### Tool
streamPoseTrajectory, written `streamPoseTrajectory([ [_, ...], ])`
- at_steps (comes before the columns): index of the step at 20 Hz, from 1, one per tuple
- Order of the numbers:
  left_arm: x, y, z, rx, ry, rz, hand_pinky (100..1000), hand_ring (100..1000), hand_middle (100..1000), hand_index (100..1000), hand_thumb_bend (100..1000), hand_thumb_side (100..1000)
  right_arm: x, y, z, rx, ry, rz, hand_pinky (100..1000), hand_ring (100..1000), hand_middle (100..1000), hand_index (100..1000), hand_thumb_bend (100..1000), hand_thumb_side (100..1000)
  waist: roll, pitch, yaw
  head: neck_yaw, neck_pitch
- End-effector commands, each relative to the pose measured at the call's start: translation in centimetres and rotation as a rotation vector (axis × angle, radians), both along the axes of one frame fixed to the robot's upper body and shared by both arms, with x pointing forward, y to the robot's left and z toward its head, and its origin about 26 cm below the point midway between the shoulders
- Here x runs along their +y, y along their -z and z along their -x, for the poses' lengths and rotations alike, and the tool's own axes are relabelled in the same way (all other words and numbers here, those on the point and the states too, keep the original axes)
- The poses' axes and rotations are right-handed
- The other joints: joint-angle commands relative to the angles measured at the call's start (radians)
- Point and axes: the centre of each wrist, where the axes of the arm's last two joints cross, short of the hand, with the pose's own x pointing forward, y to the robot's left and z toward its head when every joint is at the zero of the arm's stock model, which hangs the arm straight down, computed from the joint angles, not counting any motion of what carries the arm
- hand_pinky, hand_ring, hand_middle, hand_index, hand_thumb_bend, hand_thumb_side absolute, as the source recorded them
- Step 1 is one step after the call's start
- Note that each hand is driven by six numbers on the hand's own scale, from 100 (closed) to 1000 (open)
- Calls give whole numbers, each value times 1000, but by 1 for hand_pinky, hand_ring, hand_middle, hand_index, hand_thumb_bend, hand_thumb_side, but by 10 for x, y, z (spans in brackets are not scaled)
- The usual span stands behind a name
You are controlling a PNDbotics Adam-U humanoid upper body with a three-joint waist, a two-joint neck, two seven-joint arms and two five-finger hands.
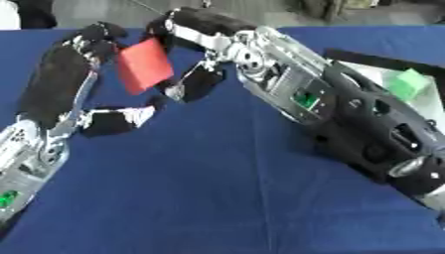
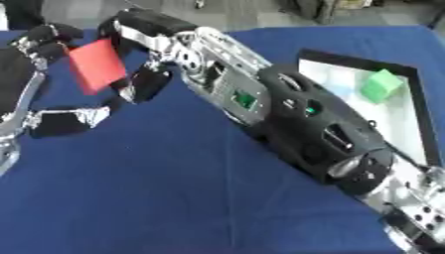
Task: Pick up the objects with one hand, pass them to the other hand, and then place them into the box on the other side of the table.
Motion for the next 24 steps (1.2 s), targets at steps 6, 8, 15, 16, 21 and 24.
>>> streamPoseTrajectory([
  [6, 6, -5, 2, -15, -83, -5, 802, 819, 797, 890, 790, 583, -1, -16, 1, -49, 12, -55, 783, 721, 550, 661, 100, 100, 6, -24, 4, -7, 4],
  [8, 7, -5, 2, -14, -99, 23, 804, 823, 799, 892, 791, 581, -1, -16, 1, -51, 15, -61, 782, 722, 548, 659, 100, 100, 6, -24, 5, -9, 6],
  [15, 15, -7, -2, -15, -163, 101, 808, 822, 796, 888, 781, 586, -1, -16, 0, -52, 19, -63, 781, 723, 540, 652, 100, 100, 6, -23, 7, -13, 8],
  [16, 16, -7, -3, -16, -168, 111, 807, 822, 795, 888, 737, 582, -1, -15, -1, -52, 20, -63, 781, 723, 538, 650, 100, 100, 6, -23, 8, -14, 8],
  [21, 25, -9, -5, -30, -211, 146, 808, 823, 795, 887, 785, 586, -4, -15, -3, -54, 31, -70, 779, 723, 537, 650, 100, 100, 6, -22, 8, -16, 9],
  [24, 36, -12, -6, -58, -263, 172, 808, 823, 795, 886, 784, 580, -12, -16, -7, -60, 60, -81, 779, 723, 538, 651, 100, 100, 7, -22, 7, -19, 7],
])
